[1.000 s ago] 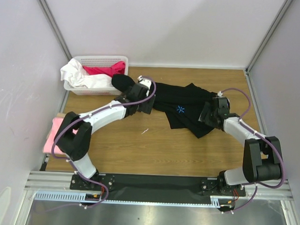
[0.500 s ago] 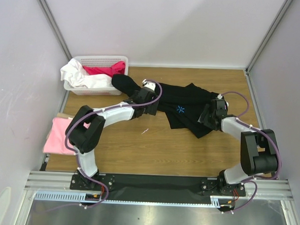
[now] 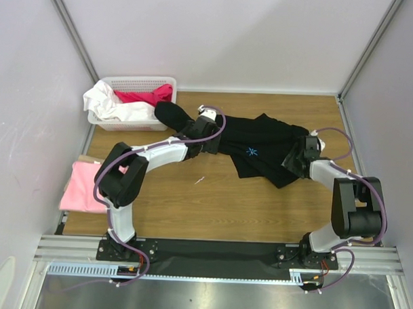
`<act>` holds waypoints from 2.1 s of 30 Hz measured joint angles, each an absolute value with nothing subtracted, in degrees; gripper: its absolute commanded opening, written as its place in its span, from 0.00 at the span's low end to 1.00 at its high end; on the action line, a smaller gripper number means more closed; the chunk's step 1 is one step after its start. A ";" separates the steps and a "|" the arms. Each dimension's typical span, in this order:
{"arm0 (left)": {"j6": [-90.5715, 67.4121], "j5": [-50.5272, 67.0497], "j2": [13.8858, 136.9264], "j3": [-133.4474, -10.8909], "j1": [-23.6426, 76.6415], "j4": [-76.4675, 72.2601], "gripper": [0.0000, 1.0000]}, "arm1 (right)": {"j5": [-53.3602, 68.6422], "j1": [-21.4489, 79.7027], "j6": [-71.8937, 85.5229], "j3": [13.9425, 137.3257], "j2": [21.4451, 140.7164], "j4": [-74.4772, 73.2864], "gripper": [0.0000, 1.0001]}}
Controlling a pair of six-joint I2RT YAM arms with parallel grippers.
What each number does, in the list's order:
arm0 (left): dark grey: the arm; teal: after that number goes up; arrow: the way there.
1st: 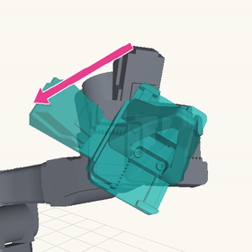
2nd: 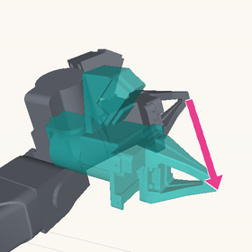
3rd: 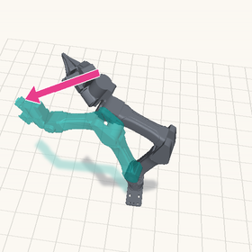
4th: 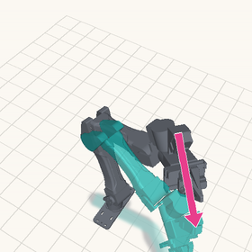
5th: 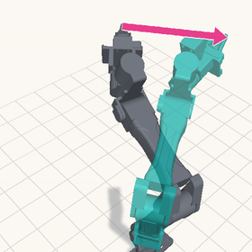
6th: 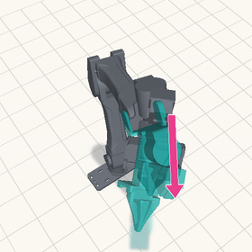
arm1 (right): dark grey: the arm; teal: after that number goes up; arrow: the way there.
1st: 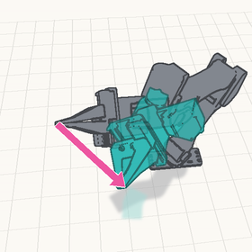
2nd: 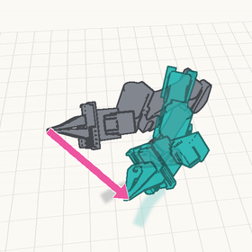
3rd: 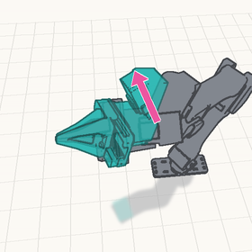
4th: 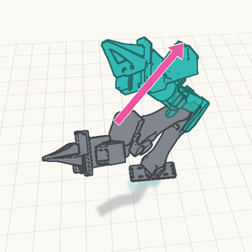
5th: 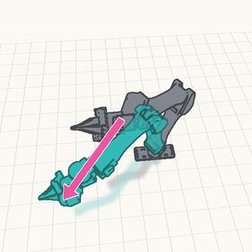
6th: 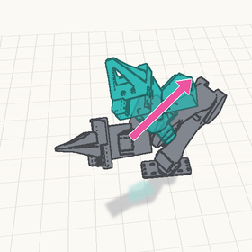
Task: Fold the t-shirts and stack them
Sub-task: Flatten the tshirt out
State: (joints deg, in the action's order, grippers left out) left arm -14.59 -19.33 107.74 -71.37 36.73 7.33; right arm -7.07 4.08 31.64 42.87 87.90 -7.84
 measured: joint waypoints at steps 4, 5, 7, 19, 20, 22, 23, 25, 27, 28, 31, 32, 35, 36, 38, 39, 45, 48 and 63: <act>-14.55 -19.33 107.74 -71.37 36.73 7.33 0.91 | -7.66 1.23 32.47 41.30 85.97 -8.75 0.55; -14.55 -19.29 107.74 -71.37 36.73 7.33 0.90 | -7.70 0.40 32.69 41.08 85.60 -9.13 0.54; -14.55 -19.27 107.90 -71.40 36.73 7.33 0.89 | -7.60 -1.15 33.08 40.69 85.17 -9.34 0.54; -14.98 -15.00 108.79 -71.37 37.58 5.72 0.83 | -9.30 -11.38 31.66 40.21 83.96 -11.07 0.53; -14.98 -14.79 108.79 -71.37 37.80 5.50 0.83 | -9.78 -12.21 31.44 40.27 84.03 -11.07 0.53; -14.98 -14.55 108.79 -71.37 38.22 5.08 0.83 | -10.39 -13.56 31.27 40.80 84.58 -11.22 0.52; -14.98 -14.41 108.79 -71.35 38.37 4.97 0.83 | -10.68 -14.13 31.24 41.28 85.12 -11.27 0.52; -14.98 -14.15 108.79 -71.26 38.63 4.78 0.83 | -11.18 -14.81 31.22 42.61 86.63 -11.29 0.52; -14.96 -13.45 108.79 -71.11 38.89 4.47 0.83 | -11.57 -15.03 30.98 43.99 88.05 -11.22 0.52; -14.96 -13.19 108.79 -70.98 38.92 4.32 0.83 | -11.66 -15.03 30.87 44.36 88.38 -11.25 0.52; -14.94 -12.64 108.79 -70.94 39.11 3.99 0.81 | -12.05 -15.03 30.02 45.21 88.71 -11.55 0.53; -14.94 -12.43 108.84 -70.94 39.18 3.73 0.80 | -12.10 -15.05 29.71 45.60 88.71 -11.68 0.53; -14.92 -11.75 109.51 -70.94 39.31 2.81 0.72 | -11.00 -15.11 28.84 46.83 88.53 -11.73 0.53; -14.90 -11.68 109.97 -70.94 39.33 2.48 0.70 | -10.31 -15.07 28.47 47.31 88.18 -11.79 0.54; -14.66 -11.55 111.11 -70.94 39.35 2.15 0.64 | -9.17 -14.41 27.81 48.23 86.74 -12.27 0.54; -14.59 -11.55 111.61 -70.94 39.35 2.17 0.62 | -9.04 -13.96 27.42 48.53 85.86 -12.43 0.55; -14.48 -11.90 112.99 -70.96 39.35 2.33 0.23 | -7.22 -5.85 25.78 50.13 78.76 -12.58 0.55; -14.28 -11.84 112.99 -71.05 39.38 2.17 0.00 | -5.67 -0.49 25.69 50.09 77.58 -11.46 0.55; -14.81 -11.79 99.85 -63.66 40.71 4.32 0.00 | -2.59 14.92 27.44 50.17 94.08 -6.09 0.50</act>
